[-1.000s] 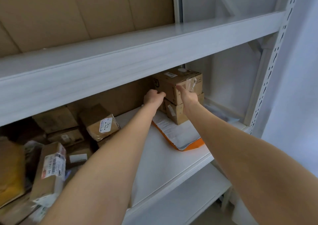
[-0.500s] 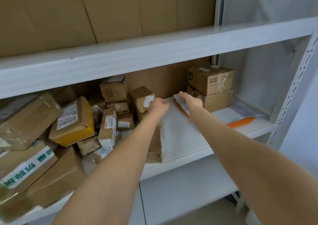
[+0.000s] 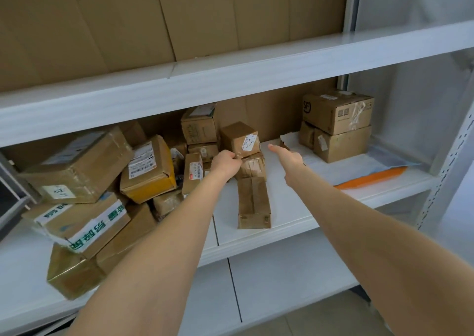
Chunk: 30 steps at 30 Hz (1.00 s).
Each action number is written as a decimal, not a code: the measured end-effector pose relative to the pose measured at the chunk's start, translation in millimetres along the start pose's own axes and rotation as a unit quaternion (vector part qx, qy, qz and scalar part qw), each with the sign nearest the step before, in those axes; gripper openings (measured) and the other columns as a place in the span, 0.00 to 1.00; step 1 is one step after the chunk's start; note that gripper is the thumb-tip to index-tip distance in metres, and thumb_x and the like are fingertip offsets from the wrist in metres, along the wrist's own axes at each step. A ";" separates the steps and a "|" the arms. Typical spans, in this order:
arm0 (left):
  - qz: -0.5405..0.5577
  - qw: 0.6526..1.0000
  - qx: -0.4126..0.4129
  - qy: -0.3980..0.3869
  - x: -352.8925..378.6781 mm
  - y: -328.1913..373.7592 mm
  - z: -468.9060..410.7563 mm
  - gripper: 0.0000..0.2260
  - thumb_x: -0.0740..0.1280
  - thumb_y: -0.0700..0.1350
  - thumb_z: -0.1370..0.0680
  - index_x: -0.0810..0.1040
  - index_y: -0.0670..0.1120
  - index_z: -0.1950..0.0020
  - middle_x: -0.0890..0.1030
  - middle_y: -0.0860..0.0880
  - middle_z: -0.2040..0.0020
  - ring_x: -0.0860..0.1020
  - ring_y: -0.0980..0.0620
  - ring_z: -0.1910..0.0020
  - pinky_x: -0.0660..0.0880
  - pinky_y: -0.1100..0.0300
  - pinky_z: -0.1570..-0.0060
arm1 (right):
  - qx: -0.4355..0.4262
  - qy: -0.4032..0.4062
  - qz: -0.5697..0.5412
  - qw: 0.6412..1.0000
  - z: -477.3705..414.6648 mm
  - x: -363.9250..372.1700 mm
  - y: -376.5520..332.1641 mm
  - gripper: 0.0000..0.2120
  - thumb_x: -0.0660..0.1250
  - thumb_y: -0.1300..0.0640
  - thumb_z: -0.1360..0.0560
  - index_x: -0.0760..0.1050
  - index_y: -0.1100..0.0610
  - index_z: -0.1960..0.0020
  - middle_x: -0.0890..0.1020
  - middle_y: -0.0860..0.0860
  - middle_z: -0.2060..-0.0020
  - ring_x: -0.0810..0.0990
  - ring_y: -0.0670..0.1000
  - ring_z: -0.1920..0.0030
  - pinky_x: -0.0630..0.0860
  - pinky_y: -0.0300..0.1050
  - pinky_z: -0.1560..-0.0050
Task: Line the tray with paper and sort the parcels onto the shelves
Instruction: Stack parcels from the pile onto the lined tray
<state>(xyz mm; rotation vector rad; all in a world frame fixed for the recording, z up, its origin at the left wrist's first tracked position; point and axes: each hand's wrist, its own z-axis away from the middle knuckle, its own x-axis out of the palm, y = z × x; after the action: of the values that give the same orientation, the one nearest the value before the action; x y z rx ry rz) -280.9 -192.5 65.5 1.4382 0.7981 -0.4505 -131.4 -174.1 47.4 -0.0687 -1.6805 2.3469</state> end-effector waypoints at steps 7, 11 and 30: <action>-0.003 0.993 -0.034 -0.110 -9.3 -38.5 -4.5 0.24 0.67 0.45 0.23 0.68 0.41 0.29 0.72 0.43 0.31 0.70 0.44 0.33 0.68 0.55 0.37 | 0.020 -0.008 0.026 0.999 7.9 51.5 25.2 0.31 0.74 0.50 0.28 0.67 0.59 0.30 0.74 0.56 0.39 0.69 0.54 0.51 0.68 0.49 0.49; 0.010 0.996 -0.018 -0.090 -23.3 -57.4 -16.9 0.21 0.66 0.45 0.24 0.71 0.44 0.30 0.74 0.45 0.34 0.73 0.45 0.37 0.72 0.51 0.37 | 0.021 -0.040 0.041 0.998 13.6 84.9 39.2 0.31 0.75 0.48 0.30 0.69 0.57 0.32 0.74 0.55 0.41 0.71 0.53 0.46 0.70 0.48 0.43; -0.060 0.992 0.107 0.035 -61.6 -79.4 -56.1 0.13 0.62 0.43 0.21 0.75 0.50 0.37 0.77 0.49 0.38 0.75 0.50 0.40 0.75 0.55 0.44 | 0.035 -0.069 0.035 0.996 8.7 140.3 36.6 0.20 0.72 0.52 0.26 0.74 0.59 0.37 0.79 0.54 0.54 0.80 0.53 0.55 0.78 0.43 0.55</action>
<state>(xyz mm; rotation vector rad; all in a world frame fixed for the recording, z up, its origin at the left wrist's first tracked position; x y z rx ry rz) -390.6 -158.3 57.5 1.6169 0.9173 -0.5939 -275.1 -160.7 31.2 0.0480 -1.6799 2.5130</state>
